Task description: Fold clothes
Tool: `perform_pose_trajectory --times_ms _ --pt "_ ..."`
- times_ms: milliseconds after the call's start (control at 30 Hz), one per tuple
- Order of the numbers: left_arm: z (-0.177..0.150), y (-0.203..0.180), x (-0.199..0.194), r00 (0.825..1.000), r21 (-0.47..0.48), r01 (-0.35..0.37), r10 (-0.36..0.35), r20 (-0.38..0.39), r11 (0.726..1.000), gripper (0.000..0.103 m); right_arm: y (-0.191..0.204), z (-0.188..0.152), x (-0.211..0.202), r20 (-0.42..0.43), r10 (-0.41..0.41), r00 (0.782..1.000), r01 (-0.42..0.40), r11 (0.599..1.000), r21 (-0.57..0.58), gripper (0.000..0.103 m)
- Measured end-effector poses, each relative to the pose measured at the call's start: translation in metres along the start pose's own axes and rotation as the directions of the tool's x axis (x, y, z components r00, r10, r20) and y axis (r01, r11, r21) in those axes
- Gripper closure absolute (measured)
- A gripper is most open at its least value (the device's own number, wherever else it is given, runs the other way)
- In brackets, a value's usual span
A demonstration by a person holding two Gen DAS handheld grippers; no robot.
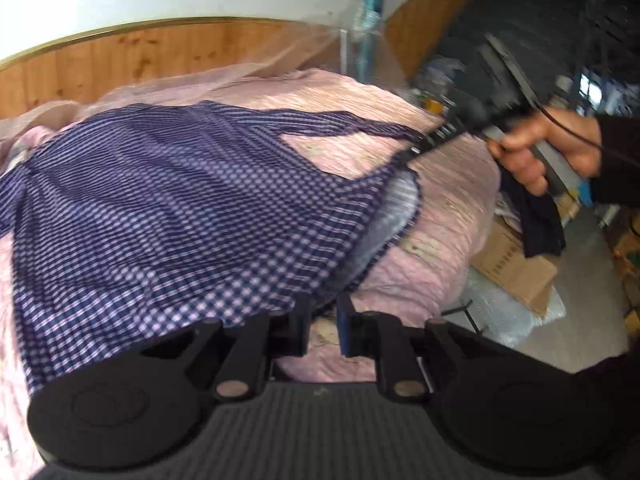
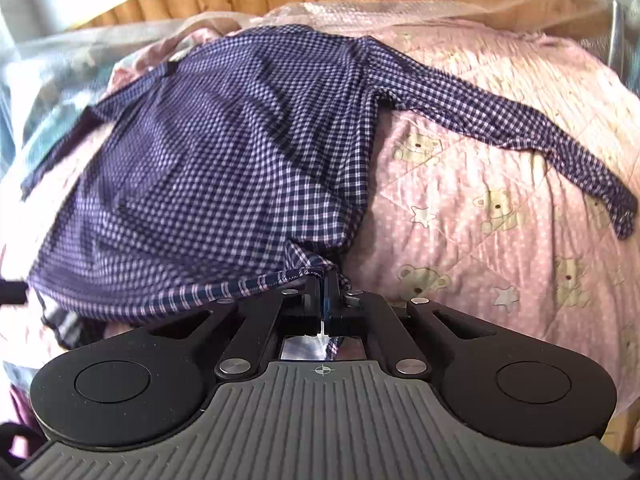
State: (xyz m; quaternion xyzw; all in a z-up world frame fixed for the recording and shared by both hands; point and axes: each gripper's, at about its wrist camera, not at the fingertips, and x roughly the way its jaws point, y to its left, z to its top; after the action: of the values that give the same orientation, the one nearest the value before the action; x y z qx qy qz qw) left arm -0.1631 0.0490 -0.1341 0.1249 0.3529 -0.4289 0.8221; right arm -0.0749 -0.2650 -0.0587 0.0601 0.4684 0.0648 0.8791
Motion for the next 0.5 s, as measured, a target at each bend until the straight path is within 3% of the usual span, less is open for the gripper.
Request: perform_pose_trajectory --times_ms 100,167,400,500 --pt "0.000 -0.029 0.039 0.996 0.195 -0.040 0.054 -0.071 0.980 0.070 -0.003 0.015 0.003 0.023 0.038 0.999 -0.040 0.997 0.071 0.103" --pt "-0.005 -0.039 0.064 0.985 0.289 -0.108 0.143 -0.100 0.951 0.071 -0.002 0.023 0.004 0.040 0.046 0.998 -0.049 0.996 0.080 0.103" --pt "-0.016 -0.036 0.105 0.965 0.405 -0.119 0.201 -0.166 0.907 0.070 -0.006 0.033 0.006 0.054 0.054 0.997 -0.059 0.995 0.085 0.103" --pt "-0.011 -0.027 0.112 0.965 0.390 -0.101 0.185 -0.185 0.915 0.070 -0.011 0.029 0.008 0.044 0.065 0.997 -0.069 0.993 0.095 0.103"
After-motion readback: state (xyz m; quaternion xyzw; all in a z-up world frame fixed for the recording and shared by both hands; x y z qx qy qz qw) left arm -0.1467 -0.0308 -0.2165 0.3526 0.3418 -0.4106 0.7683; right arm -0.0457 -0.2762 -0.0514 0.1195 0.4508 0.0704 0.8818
